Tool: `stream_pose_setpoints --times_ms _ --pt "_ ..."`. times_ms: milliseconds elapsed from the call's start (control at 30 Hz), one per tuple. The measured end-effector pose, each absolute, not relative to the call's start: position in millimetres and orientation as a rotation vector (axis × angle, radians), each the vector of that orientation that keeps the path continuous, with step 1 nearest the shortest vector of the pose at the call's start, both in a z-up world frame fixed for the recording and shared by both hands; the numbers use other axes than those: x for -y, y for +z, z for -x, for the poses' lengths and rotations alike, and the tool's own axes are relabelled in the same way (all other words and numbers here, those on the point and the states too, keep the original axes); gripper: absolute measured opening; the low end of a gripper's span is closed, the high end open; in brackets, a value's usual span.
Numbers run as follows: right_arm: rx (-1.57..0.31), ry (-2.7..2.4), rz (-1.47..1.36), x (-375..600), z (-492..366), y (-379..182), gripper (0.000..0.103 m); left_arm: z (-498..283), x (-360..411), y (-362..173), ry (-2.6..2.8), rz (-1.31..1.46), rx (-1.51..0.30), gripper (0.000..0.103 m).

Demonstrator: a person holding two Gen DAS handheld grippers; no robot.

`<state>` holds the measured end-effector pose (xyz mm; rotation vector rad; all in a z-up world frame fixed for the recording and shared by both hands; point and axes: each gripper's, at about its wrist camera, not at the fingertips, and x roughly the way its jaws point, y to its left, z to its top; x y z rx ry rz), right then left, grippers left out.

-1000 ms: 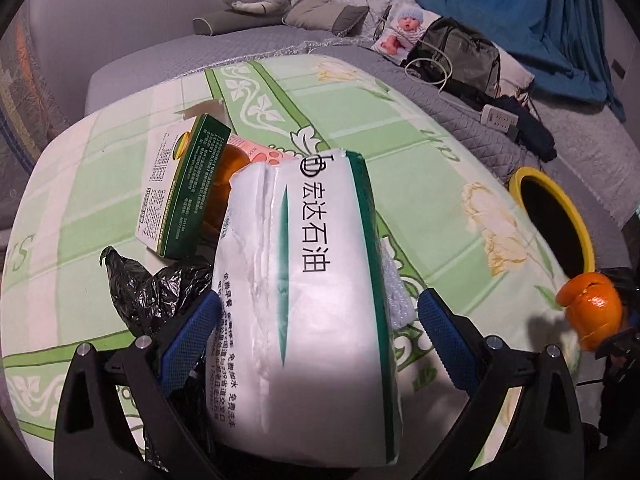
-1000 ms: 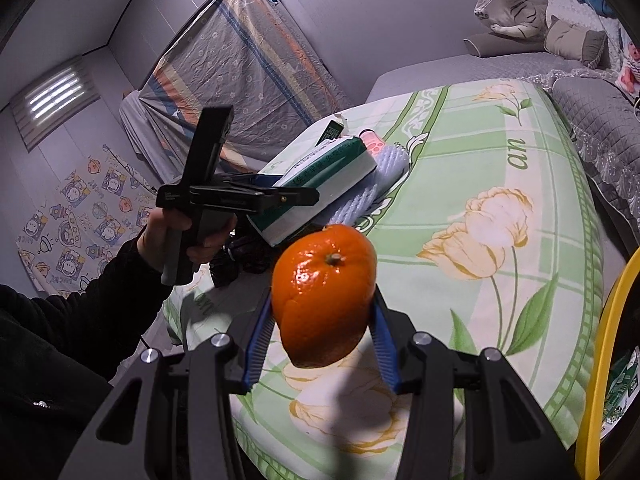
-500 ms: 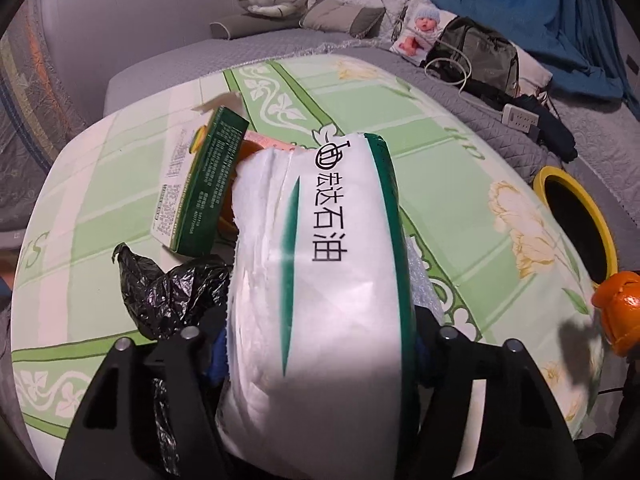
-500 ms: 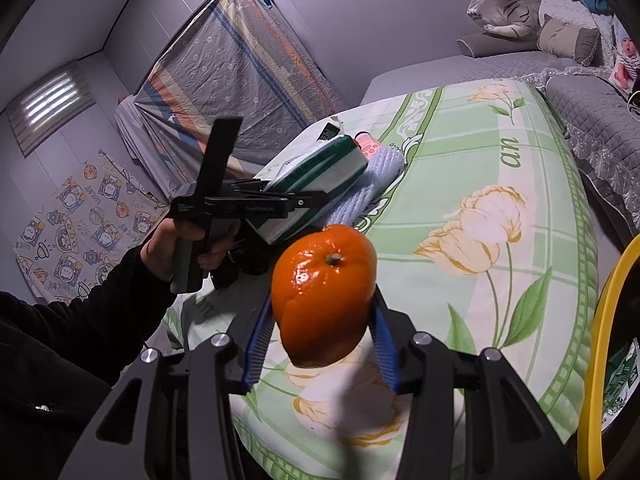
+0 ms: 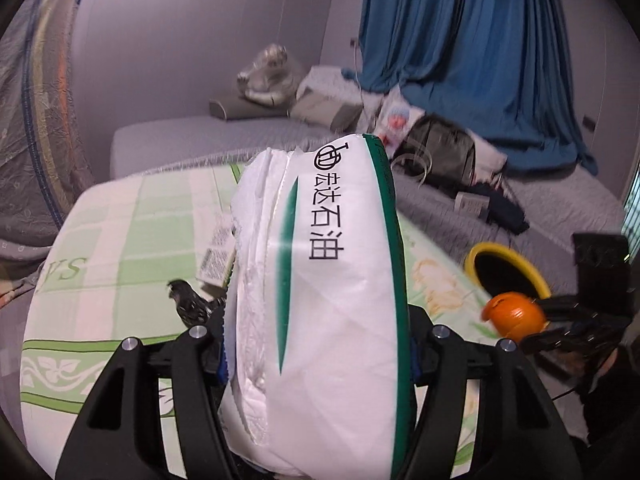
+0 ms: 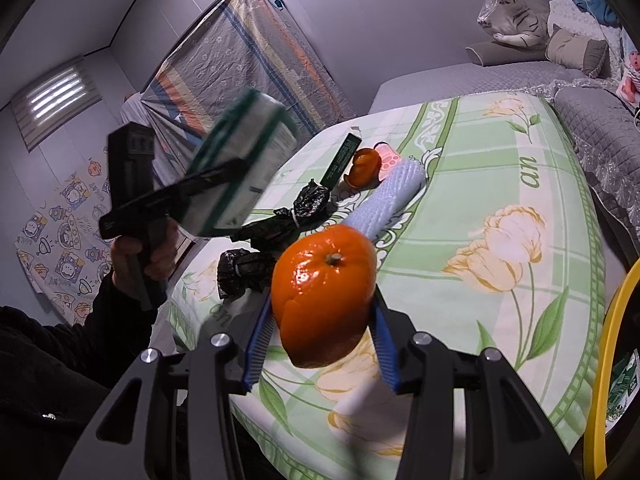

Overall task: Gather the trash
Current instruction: 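Carry the orange in the right tool and tissue pack in the left tool toward the yellow bin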

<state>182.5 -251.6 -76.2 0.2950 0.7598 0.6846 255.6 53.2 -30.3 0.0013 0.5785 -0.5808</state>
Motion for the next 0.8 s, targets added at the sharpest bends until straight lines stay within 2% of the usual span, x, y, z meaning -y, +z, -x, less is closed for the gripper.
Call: stream_pose_setpoints --times_ms 333,800 --pt "-0.737 0.676 -0.312 244.7 -182.3 -66.5 0.043 -214.4 -41.2 8.2 -0.399 -0.037 -0.412 0.059" --pt "-0.665 0.568 -0.402 284.6 -177.5 -50.6 0.043 -195.0 32.8 14.7 -0.472 -0.031 -0.387 0.059"
